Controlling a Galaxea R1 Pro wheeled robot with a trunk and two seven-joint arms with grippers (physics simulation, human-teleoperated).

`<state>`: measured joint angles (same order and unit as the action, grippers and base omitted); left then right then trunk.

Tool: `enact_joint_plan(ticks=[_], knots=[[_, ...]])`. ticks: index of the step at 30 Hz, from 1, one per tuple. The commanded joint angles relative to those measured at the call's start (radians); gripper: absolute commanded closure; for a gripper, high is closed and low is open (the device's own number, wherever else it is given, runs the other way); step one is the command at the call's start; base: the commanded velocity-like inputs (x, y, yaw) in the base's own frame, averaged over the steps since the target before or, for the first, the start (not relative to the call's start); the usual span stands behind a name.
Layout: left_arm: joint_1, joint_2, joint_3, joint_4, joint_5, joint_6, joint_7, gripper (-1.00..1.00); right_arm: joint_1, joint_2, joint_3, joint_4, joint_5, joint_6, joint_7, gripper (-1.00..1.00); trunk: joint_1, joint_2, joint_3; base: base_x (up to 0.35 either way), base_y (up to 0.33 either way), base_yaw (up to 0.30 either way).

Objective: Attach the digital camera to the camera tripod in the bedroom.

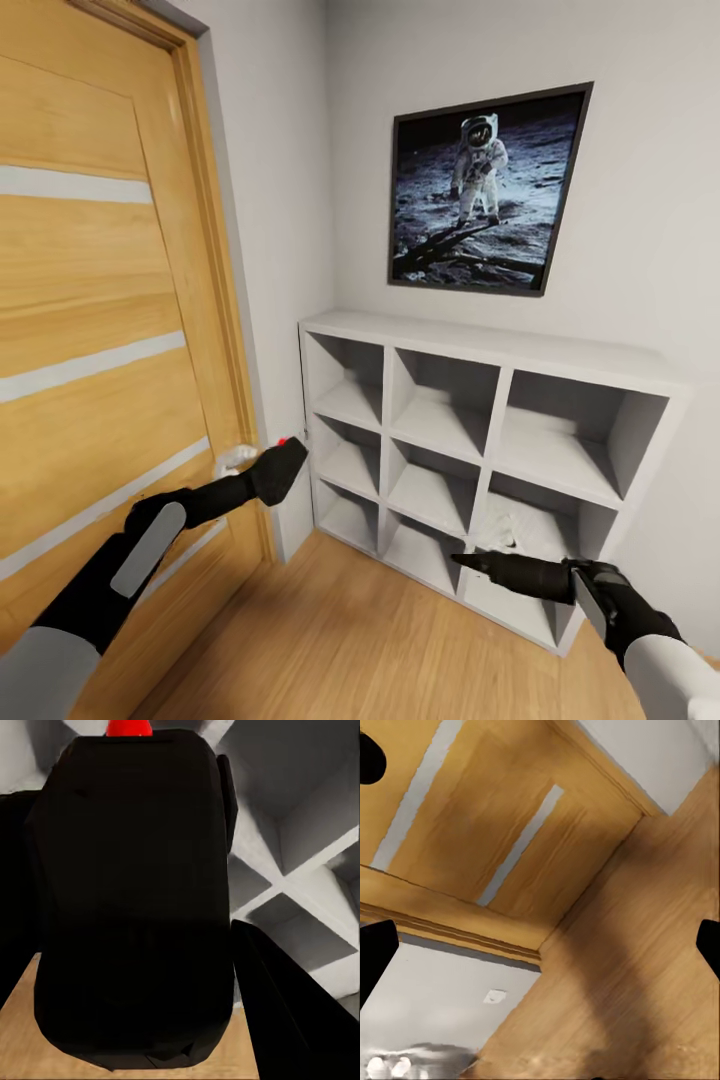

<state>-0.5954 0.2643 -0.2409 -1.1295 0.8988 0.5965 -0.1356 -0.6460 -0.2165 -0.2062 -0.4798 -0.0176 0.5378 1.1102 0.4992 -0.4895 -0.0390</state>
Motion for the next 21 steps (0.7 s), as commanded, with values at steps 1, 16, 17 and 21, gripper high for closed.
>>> enact_joint_plan(ticks=[1,16,17,21], knots=[[-0.001,0.001,-0.001,0.029,0.005,0.002,-0.002,1.0,-0.001,-0.002,-0.004,0.028,0.007,0.008,-0.005,-1.0,-0.003,0.005,0.001,0.0,0.0,0.0],[-0.001,-0.129,-0.017,0.943,-0.039,-0.21,0.004,1.0,0.04,-0.048,-0.001,0.497,0.121,-0.385,-0.651,-1.0,-0.007,0.012,0.005,0.0,0.0,0.0],[0.001,-0.145,-0.02,0.984,-0.051,-0.242,0.005,1.0,0.055,-0.047,-0.001,0.501,0.124,-0.397,-0.675,-1.0,-0.007,0.012,0.005,0.0,0.0,0.0],[0.063,-0.205,-0.027,1.081,-0.128,-0.375,0.03,1.0,0.163,-0.043,-0.001,0.508,0.156,-0.429,-0.772,-1.0,-0.007,0.012,0.005,0.0,0.0,0.0]])
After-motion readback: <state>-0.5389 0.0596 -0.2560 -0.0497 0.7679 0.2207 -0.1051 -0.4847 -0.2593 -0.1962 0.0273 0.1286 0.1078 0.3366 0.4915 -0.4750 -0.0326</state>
